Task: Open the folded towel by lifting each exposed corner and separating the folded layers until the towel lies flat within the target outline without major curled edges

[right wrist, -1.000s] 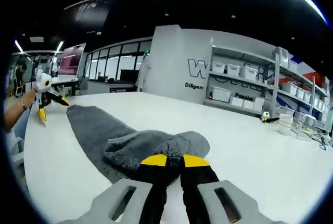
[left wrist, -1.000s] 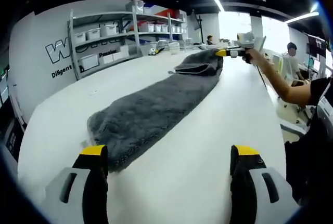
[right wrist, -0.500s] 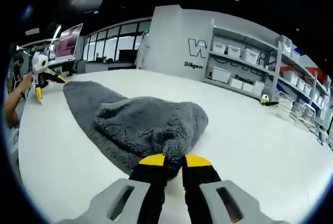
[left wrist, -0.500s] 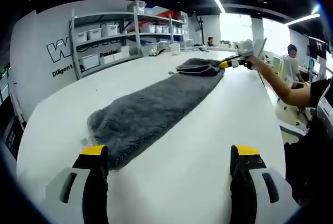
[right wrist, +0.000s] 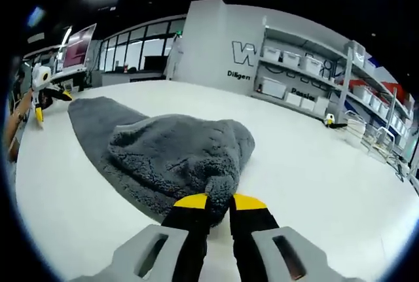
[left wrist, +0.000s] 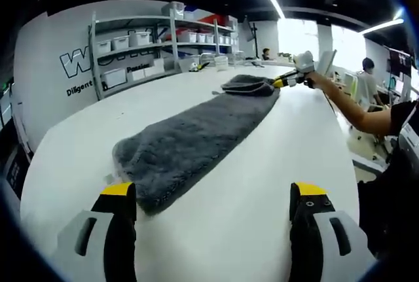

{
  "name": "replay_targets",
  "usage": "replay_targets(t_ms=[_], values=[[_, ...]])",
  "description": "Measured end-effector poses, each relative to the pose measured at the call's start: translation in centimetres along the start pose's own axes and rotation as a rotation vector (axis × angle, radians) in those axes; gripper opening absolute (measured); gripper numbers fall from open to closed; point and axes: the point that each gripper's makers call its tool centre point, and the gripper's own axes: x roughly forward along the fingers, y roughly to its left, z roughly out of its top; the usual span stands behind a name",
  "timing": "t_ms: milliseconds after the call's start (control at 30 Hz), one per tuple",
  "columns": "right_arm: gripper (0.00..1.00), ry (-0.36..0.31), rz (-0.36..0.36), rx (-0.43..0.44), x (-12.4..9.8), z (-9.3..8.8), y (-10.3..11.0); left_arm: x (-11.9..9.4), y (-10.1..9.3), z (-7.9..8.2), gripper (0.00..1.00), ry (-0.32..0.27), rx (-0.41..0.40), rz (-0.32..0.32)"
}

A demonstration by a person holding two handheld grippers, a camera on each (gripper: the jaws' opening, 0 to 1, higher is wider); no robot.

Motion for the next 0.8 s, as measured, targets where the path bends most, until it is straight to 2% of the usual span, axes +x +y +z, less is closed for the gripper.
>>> replay_targets(t_ms=[267,433,467,533,600,800], values=[[0.09,0.022,-0.010,-0.015,0.4,0.1,-0.4,-0.1,0.3,-0.1,0.96,0.000,-0.007,0.008],[0.23,0.012,-0.029,-0.008,-0.7,0.9,-0.4,-0.3,0.4,0.4,0.96,-0.022,-0.019,0.012],[0.29,0.009,-0.034,-0.009,-0.9,1.1,-0.5,-0.3,0.4,0.4,0.96,-0.023,-0.020,0.014],[0.37,0.008,-0.081,-0.024,-1.9,1.8,-1.0,-0.4,0.4,0.4,0.96,-0.027,-0.025,0.019],[0.37,0.001,-0.097,-0.060,-2.5,2.5,-0.9,-0.4,0.3,0.3,0.96,-0.030,-0.037,0.024],[0.38,-0.062,0.016,-0.141,-3.5,5.6,3.5,-0.5,0.1,0.1,0.96,-0.028,-0.045,0.025]])
